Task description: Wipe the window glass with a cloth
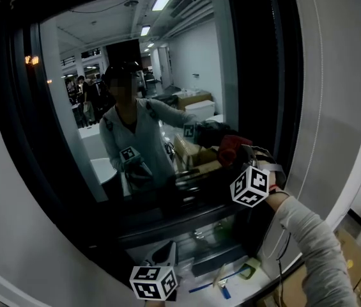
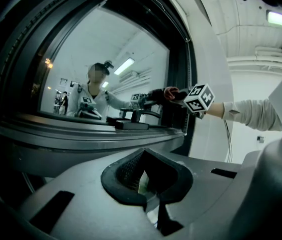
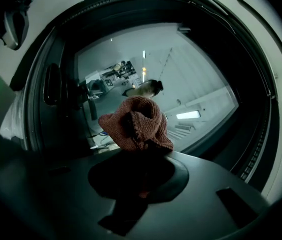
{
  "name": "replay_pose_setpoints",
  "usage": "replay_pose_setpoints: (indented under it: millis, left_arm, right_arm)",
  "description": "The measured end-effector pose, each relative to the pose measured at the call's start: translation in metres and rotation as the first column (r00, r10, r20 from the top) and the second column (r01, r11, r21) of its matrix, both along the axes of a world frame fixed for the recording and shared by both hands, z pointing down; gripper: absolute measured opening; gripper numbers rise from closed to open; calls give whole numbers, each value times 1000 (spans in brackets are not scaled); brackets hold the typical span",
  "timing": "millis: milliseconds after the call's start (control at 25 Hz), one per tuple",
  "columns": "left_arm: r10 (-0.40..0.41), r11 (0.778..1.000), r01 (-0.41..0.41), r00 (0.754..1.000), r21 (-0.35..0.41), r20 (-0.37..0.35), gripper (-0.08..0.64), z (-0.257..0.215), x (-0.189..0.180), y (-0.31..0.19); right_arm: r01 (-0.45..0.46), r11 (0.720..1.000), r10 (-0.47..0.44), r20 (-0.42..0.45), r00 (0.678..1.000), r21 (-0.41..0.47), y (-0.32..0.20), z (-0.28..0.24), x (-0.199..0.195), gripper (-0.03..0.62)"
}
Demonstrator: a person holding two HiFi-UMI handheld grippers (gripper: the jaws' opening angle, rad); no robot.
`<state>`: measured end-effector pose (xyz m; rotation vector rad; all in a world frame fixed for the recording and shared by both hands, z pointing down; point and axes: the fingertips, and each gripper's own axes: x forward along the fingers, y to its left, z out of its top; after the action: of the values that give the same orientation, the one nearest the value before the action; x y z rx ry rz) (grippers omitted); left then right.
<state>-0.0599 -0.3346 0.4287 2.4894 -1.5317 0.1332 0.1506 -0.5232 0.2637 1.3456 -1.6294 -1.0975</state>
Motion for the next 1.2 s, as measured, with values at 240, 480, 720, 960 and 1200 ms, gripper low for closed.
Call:
replay_pose_setpoints:
  millis: [240,480,720,960,1200]
  left_arm:
    - [-2,1000,2,1000,-5,8,5,2,-2,3]
    - [-16,1000,16,1000,-2,13,5,-1,-7,10]
    - [-33,999,33,999,10,14,5,-4,-13,18]
    - [-49,999,49,999,22,13,5,-7,-16,25]
    - [-59,998,58,998,29,15,5,-9,-17,34]
  right_arm:
    - [0,998,0,-8,1000,-61,-2,31,-1,61]
    - [12,997,-4,109,994,-75,6,34,-3,61]
    - [129,992,-121,439,890,12,57,23,-18,61]
    - [263,964,-236,601,764,45,120,27,-54,61]
    - [342,939,-261,724,638,36,166,49,-80,61]
